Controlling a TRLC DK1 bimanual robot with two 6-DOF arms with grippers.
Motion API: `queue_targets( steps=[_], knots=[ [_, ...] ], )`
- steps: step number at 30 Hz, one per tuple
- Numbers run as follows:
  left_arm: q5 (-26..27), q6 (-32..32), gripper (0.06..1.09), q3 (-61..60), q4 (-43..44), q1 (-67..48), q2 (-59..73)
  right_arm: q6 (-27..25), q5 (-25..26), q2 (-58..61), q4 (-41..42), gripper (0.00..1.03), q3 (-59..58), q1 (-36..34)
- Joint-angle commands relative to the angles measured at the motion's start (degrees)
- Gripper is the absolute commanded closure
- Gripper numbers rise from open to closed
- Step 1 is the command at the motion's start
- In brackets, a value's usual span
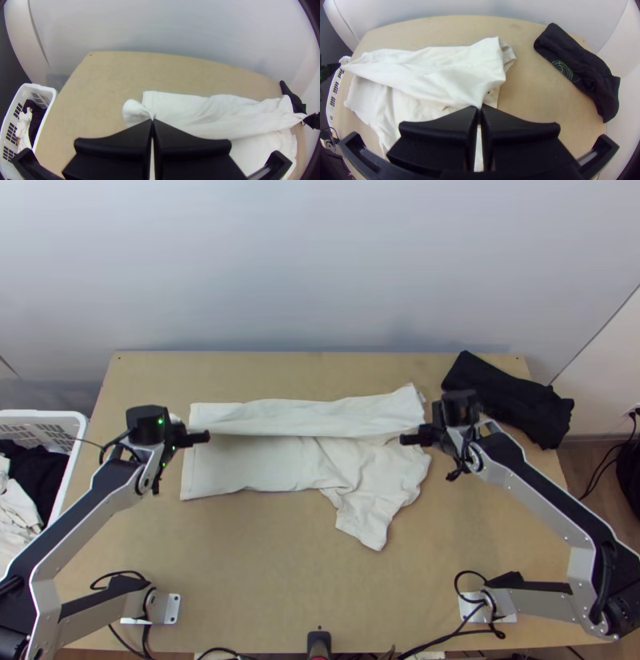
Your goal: Fold the t-shirt
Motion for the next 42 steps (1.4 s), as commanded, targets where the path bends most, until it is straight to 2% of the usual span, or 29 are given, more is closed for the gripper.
queue_targets(
  steps=[1, 12, 13, 14, 15, 17, 18, 20, 24, 29, 35, 41, 42],
  knots=[
    [-0.06, -0.07, 1.05, -4.64, 1.22, 0.21, -1.17, -0.09, 0.03, -1.21, 0.52, 1.00, -4.41, 0.14],
    [-0.06, 0.19, 1.05, -8.77, 2.89, 0.47, -0.73, -0.27, 0.03, -1.74, 0.78, 0.99, -7.66, -0.04],
    [-0.06, -0.16, 1.00, -9.03, 2.98, 0.82, -0.91, -0.27, 0.12, -1.91, 0.87, 0.96, -7.66, -0.04],
    [-0.06, -0.95, 0.82, -9.21, 2.98, 1.18, -1.17, -0.27, 0.12, -1.91, 0.87, 0.85, -7.57, -0.04],
    [-0.06, -2.89, 0.60, -9.21, 2.98, 1.26, -1.70, -0.09, 0.12, -1.91, 0.87, 0.61, -7.40, -0.04],
    [0.12, -5.00, 0.29, -8.77, 2.89, 2.14, -1.79, 0.61, 0.12, -2.53, 0.87, 0.17, -7.57, -0.04],
    [0.12, -6.49, 0.18, -8.42, 2.10, 2.32, -1.44, 0.79, 0.03, -2.53, 0.78, 0.05, -7.31, -0.12],
    [0.47, -7.54, 0.11, -7.89, 1.31, 2.23, -1.08, 0.79, 0.03, -2.44, 0.60, 0.03, -6.52, -0.30],
    [0.56, -8.95, 0.11, -6.48, -0.97, 2.14, -2.49, 1.67, 0.03, -3.67, -1.42, 0.03, -3.88, -1.27],
    [1.88, -9.04, 0.11, -1.91, -15.30, 1.79, -6.36, 2.55, 0.03, -7.01, -5.11, 0.03, 1.31, -2.76],
    [5.74, -8.95, 0.12, -4.11, -25.93, -0.23, -13.04, 2.81, 0.03, -10.09, -7.75, 0.03, 3.50, -3.11],
    [6.54, -11.24, 0.13, -8.15, -29.54, -4.10, -13.92, 2.99, 0.03, -12.72, -9.68, 0.03, 2.27, -3.11],
    [6.54, -11.41, 0.15, -8.59, -29.71, -4.54, -13.92, 2.90, 0.03, -13.08, -9.94, 0.03, 2.19, -3.11]
  ],
)
